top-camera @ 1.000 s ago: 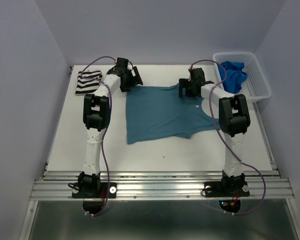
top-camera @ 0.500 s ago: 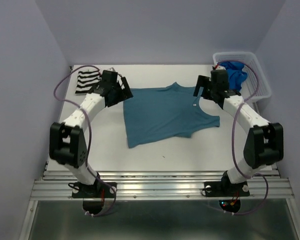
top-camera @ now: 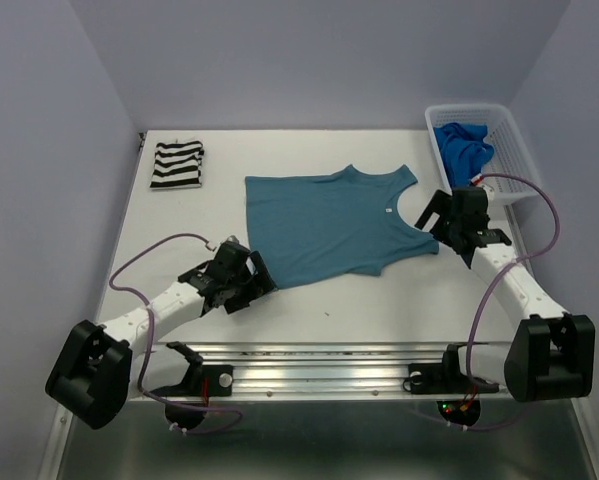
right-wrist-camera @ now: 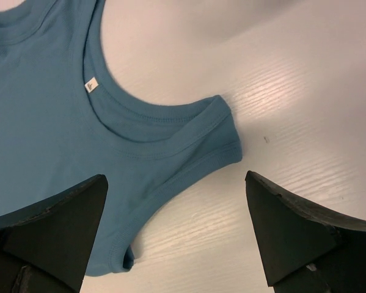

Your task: Fold and stack the tank tops

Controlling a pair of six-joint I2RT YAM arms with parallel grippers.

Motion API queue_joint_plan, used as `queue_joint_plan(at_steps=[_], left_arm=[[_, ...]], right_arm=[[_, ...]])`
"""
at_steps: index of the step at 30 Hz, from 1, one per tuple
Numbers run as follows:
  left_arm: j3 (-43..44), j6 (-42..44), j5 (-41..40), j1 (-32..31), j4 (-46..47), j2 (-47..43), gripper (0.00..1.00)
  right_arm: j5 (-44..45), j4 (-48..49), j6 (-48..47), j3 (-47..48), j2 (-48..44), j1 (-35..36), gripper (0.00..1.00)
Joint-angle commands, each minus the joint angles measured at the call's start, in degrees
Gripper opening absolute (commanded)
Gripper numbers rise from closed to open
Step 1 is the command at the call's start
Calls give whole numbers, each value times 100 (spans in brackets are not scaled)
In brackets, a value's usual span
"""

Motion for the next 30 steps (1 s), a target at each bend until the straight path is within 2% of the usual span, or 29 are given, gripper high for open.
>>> queue_joint_plan(at_steps=[1,5,6,8,11,16,18,20,22,25,27,30], left_arm=[[-322,-645,202,-160,519,-222,99],[-454,-760,176,-283,527,-186,90],[-463,-803,124,-283,528,-169,84],[-384,-813,-34,-283,528,-90,79],[-138,-813,-254,-283,423,86,77],[152,-699,-738,-275,282,481,59],[205,-637,-712,-275,308,717,45],[284,-602,-677,-275,299,868,38],[354,-532,-677,-283,255,1017,26],[434,-453,-703,-266,203,1070,0],[469,-417,-712,-275,167,1062,0],[390,-391,-738,-275,237,904,0]], right_arm=[[214,171,291,-49,24,-330,100],[-59,198,344,-66,332,-472,100],[-94,207,361,-75,481,-524,100],[-321,224,388,-93,587,-595,100],[-498,329,405,-163,675,-744,100],[-630,391,282,-207,842,-797,100],[-718,400,274,-216,921,-797,100],[-753,400,274,-251,1009,-797,100],[-736,400,265,-260,1071,-850,100],[-815,391,230,-251,1194,-850,96],[-824,418,221,-277,1273,-850,93],[-867,479,212,-304,1466,-850,84]])
